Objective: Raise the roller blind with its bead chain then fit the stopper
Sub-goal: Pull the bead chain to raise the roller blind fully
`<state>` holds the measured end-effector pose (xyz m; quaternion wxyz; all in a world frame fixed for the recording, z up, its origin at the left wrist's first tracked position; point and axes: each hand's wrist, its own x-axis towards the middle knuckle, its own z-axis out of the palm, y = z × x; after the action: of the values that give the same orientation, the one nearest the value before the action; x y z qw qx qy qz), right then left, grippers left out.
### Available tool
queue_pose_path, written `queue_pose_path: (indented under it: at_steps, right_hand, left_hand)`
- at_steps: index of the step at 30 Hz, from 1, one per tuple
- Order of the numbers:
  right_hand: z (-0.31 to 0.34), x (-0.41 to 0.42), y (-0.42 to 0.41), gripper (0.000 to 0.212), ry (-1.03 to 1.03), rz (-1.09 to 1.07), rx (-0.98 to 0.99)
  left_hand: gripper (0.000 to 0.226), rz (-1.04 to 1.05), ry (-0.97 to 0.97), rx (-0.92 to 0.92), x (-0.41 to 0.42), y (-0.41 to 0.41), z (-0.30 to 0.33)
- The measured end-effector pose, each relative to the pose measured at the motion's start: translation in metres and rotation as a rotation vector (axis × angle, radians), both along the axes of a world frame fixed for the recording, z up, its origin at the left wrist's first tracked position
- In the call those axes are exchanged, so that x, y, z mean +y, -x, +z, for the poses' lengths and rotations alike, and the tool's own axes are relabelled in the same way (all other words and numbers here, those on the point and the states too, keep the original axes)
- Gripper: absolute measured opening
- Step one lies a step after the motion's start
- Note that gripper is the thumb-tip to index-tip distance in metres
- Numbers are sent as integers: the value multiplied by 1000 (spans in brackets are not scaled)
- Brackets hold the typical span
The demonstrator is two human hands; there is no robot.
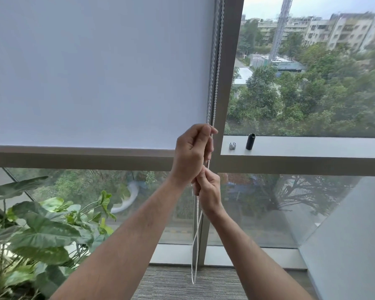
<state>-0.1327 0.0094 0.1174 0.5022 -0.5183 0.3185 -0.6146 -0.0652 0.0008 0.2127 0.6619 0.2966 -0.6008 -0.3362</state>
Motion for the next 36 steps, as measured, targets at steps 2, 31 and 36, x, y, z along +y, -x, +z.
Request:
queue_pose_path:
  at_steps: [2,31,36]
  right_hand:
    - [-1,2,-1,47,-14,63,-17]
    - [137,-14,-4,41,375,-190,-74]
    - [95,-8,-5,43,349,-268,32]
  left_hand:
    - [24,32,-34,62,1,3,-1]
    - [27,93,-179,-62,31,8,-87]
    - [27,49,-247,-155,32,-3,-106]
